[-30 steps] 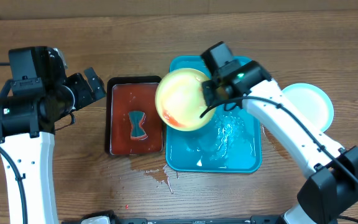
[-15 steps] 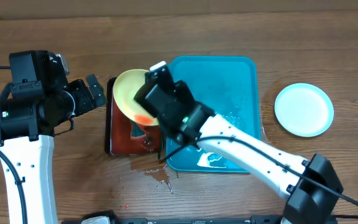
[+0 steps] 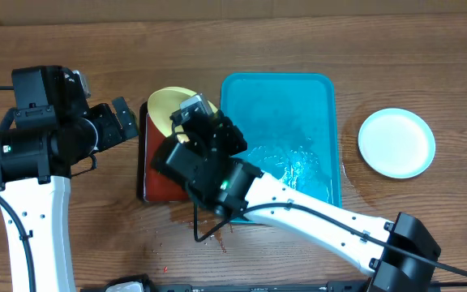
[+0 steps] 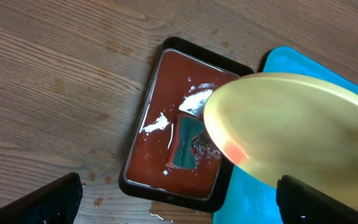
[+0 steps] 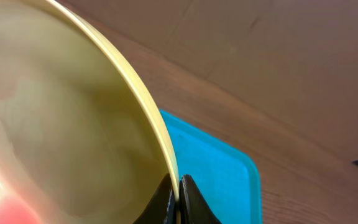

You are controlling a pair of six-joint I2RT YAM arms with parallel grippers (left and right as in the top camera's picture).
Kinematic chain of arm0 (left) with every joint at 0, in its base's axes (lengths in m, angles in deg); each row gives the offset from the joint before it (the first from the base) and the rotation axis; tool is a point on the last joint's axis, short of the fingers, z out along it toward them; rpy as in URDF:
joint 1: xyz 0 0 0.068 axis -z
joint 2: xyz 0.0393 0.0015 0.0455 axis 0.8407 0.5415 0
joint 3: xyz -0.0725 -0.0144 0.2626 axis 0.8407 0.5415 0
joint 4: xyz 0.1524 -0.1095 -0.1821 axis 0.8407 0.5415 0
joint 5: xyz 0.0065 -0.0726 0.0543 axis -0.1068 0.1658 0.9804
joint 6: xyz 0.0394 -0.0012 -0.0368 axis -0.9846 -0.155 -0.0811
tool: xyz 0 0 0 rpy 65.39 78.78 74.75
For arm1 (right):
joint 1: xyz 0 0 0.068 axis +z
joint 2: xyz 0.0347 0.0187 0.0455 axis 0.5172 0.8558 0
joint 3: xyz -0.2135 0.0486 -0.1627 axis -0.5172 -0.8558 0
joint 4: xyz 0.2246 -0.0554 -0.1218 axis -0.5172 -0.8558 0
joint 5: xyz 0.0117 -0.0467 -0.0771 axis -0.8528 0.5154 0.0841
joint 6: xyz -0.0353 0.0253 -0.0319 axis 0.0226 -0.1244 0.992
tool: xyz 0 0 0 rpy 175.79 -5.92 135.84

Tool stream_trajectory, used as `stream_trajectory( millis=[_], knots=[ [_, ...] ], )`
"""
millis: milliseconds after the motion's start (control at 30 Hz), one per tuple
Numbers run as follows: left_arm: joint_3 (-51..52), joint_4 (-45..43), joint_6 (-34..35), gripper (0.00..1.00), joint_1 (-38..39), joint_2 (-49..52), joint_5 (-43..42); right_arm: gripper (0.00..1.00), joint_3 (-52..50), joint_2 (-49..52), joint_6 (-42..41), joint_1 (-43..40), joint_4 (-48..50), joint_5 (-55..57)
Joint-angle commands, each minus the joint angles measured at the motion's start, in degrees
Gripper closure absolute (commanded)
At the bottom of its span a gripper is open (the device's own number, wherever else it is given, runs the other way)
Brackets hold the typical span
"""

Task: Clean dirty plates on tray and stack at the side
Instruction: 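Lift the yellow plate with the right gripper and tilt it over the black tray, then hold the yellow plate tilted over the black tray to drain it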

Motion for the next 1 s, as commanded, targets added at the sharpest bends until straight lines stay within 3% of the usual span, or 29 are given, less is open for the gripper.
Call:
stream_trajectory(
  millis=[0,967],
  knots=[
    [-0.87,-0.07,-1.07,0.0,-0.31,-0.76,-0.42,0.96,1.03,-0.46,-0.15,2.01,0.22,5.86],
    [-0.87,-0.07,-1.07,0.0,-0.31,-0.76,-0.42,0.96,1.03,-0.46,-0.17,4.39,0.28,7.69]
  ],
)
